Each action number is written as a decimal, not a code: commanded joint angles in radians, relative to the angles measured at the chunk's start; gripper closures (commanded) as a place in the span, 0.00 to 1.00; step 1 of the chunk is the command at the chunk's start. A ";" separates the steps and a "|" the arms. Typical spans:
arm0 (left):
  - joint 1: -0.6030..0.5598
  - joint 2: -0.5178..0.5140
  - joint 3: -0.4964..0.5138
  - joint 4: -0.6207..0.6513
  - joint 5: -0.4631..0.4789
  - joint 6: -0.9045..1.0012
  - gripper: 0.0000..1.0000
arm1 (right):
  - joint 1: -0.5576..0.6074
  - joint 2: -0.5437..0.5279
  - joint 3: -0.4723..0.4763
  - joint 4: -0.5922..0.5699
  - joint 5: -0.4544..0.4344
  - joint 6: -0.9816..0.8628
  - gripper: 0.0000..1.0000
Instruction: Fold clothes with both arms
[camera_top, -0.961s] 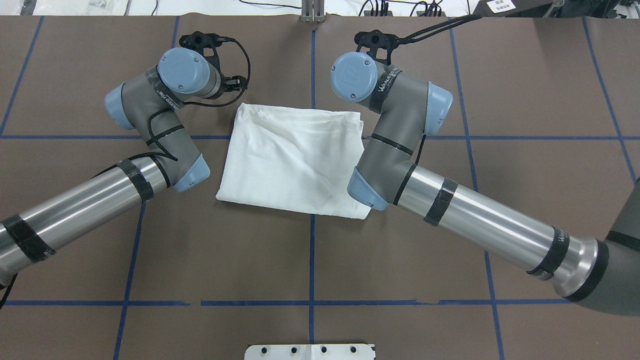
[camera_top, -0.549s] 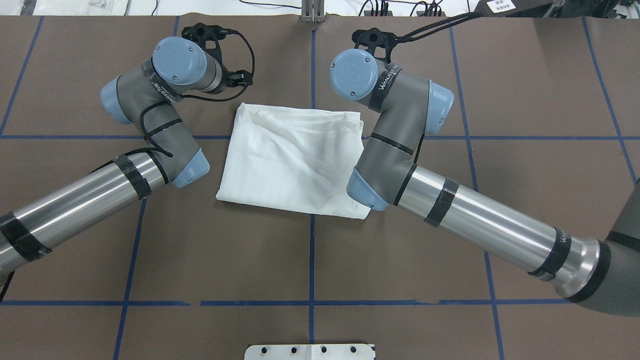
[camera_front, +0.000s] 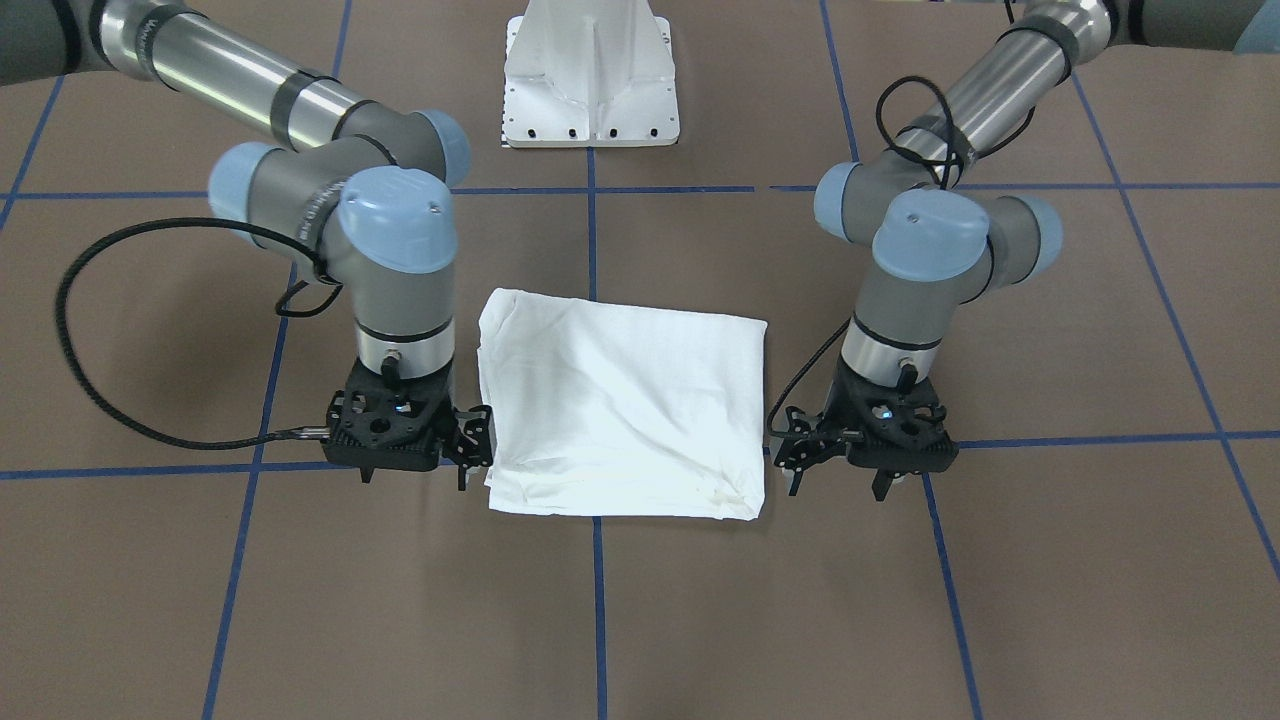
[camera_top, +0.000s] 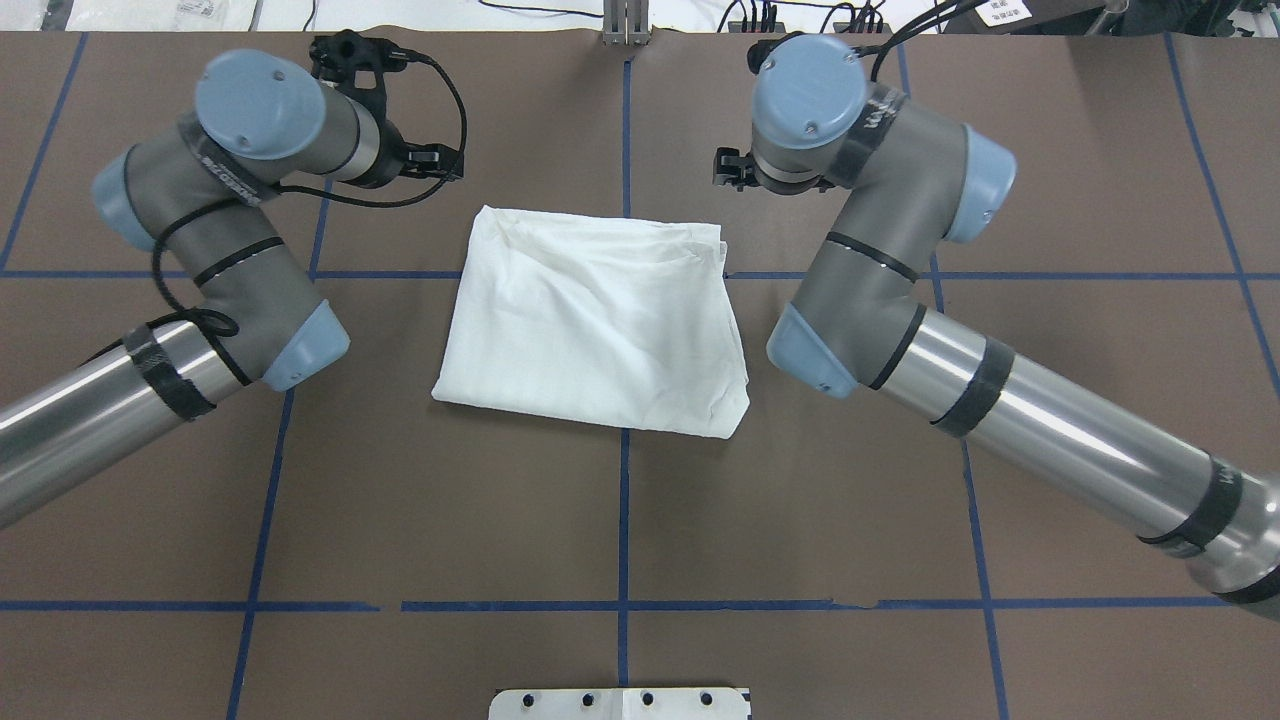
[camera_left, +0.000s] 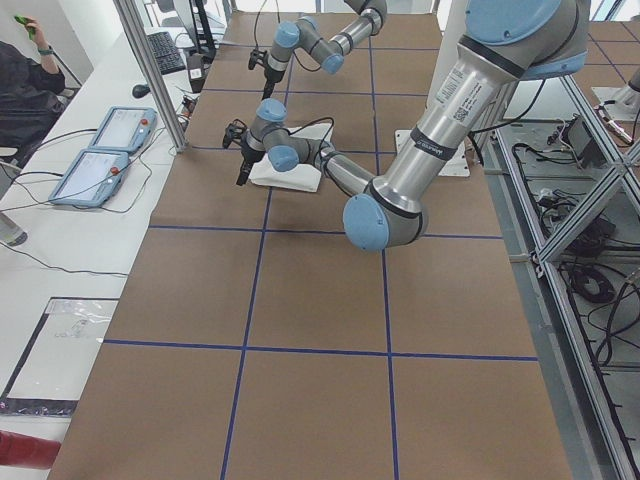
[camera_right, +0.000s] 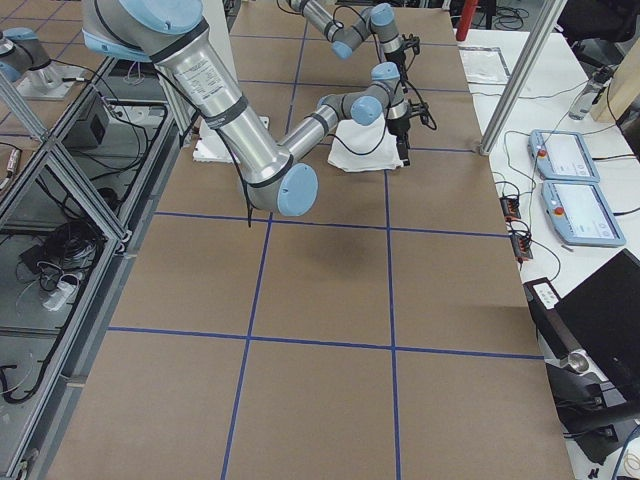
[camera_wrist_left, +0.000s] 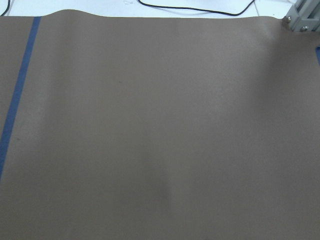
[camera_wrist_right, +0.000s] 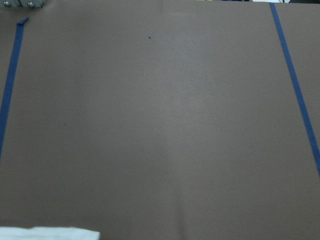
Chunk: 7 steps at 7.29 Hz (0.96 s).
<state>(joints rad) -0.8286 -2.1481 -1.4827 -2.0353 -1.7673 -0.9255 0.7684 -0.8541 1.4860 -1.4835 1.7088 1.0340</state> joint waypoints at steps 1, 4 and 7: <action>-0.081 0.214 -0.322 0.137 -0.110 0.182 0.00 | 0.156 -0.176 0.158 -0.007 0.229 -0.258 0.00; -0.384 0.543 -0.433 0.132 -0.422 0.573 0.00 | 0.435 -0.432 0.212 -0.017 0.443 -0.706 0.00; -0.483 0.663 -0.371 0.138 -0.486 0.568 0.00 | 0.656 -0.680 0.214 -0.003 0.526 -1.056 0.00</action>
<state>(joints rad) -1.2771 -1.5251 -1.8949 -1.9017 -2.2382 -0.3600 1.3293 -1.4173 1.6983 -1.4969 2.1920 0.1431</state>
